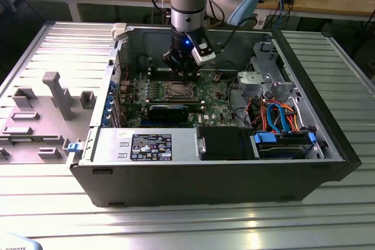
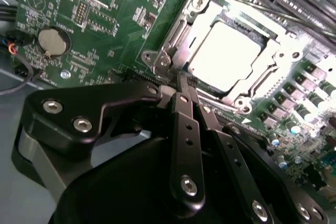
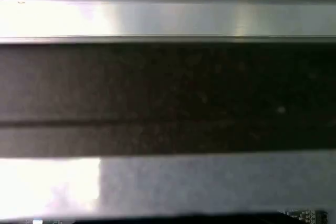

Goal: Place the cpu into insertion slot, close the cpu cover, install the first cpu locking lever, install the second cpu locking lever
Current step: 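Install the second cpu locking lever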

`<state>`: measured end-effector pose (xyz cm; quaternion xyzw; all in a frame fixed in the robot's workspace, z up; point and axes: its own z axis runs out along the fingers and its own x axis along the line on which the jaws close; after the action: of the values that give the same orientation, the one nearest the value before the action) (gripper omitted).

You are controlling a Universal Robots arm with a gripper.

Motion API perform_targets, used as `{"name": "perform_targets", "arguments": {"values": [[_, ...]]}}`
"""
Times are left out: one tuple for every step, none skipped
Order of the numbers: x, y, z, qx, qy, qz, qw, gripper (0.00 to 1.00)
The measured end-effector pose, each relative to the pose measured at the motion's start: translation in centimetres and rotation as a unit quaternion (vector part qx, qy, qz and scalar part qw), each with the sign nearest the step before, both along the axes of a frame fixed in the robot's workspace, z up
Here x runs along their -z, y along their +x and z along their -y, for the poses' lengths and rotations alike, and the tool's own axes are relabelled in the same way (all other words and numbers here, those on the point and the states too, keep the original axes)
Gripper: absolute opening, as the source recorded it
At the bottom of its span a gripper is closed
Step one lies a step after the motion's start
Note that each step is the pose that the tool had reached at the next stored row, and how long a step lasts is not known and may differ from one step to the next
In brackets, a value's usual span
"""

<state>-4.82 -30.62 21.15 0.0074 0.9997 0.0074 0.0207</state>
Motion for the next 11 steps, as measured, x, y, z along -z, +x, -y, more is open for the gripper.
{"name": "perform_targets", "arguments": {"values": [[-0.11, 0.01, 0.03, 0.000, 0.0001, 0.0000, 1.00000, 0.11], [-0.23, 0.00, 0.06, 0.000, 0.0000, 0.0000, 1.00000, 0.11], [-0.38, 0.01, 0.11, 0.000, 0.0000, -0.0002, 1.00000, 0.11], [-0.75, 0.13, 0.11, 0.000, -0.0001, -0.0029, 1.00000, 0.11], [-1.20, 0.16, 0.11, 0.000, -0.0001, -0.0048, 0.99999, 0.11], [-1.39, 0.16, 0.11, 0.000, -0.0001, -0.0053, 0.99999, 0.11], [-1.60, 0.15, 0.11, 0.000, -0.0001, -0.0056, 0.99998, 0.11], [-1.72, 0.16, 0.10, 0.000, 0.0001, -0.0058, 0.99998, 0.11], [-1.72, 0.16, 0.10, 0.000, 0.0001, -0.0058, 0.99998, 0.11], [-1.72, 0.16, 0.10, 0.000, 0.0001, -0.0059, 0.99998, 0.11], [-1.72, 0.16, 0.11, 0.000, 0.0001, -0.0059, 0.99998, 0.11]]}}
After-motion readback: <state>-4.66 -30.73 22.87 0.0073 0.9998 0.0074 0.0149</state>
